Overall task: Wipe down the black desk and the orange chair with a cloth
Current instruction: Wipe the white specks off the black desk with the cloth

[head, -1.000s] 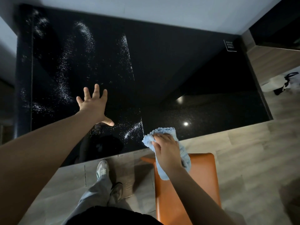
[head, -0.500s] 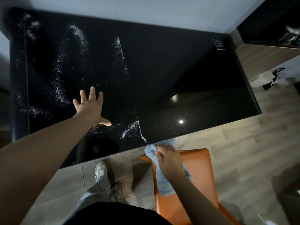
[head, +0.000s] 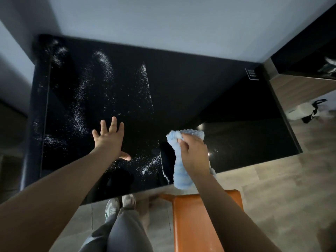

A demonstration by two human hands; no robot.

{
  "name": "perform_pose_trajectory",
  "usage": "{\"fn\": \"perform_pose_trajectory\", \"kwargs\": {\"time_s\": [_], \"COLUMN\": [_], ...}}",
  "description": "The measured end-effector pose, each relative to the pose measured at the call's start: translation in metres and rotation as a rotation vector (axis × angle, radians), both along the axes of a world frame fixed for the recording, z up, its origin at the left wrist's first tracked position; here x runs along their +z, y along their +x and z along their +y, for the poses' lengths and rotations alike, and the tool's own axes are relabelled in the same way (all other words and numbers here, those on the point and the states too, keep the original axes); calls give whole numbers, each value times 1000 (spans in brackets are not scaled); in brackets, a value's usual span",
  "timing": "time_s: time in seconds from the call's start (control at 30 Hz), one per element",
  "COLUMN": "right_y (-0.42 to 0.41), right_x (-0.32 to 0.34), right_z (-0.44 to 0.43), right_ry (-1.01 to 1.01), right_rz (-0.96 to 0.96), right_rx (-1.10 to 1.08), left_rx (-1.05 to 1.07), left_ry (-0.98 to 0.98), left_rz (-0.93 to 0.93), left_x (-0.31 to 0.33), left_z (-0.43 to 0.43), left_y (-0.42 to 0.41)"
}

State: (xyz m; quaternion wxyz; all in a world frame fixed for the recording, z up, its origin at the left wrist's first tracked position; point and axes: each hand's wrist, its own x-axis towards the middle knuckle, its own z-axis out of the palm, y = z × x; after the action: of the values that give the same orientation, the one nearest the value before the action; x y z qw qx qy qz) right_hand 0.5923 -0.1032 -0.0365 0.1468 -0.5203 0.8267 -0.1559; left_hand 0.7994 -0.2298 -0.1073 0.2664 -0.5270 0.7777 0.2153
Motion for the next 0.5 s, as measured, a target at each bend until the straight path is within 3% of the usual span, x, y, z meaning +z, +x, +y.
{"fn": "perform_pose_trajectory", "kwargs": {"time_s": [0.23,0.5], "right_y": [-6,-24], "right_x": [-1,-5], "right_z": [-90,-203], "right_ry": [-41,-101], "right_rz": [-2,49], "right_rx": [53,153], "left_rx": [22,215], "left_ry": [-22,-110], "left_rz": [52,308], "left_x": [10,28], "left_z": [-9,-79], "left_y": [4,19]}}
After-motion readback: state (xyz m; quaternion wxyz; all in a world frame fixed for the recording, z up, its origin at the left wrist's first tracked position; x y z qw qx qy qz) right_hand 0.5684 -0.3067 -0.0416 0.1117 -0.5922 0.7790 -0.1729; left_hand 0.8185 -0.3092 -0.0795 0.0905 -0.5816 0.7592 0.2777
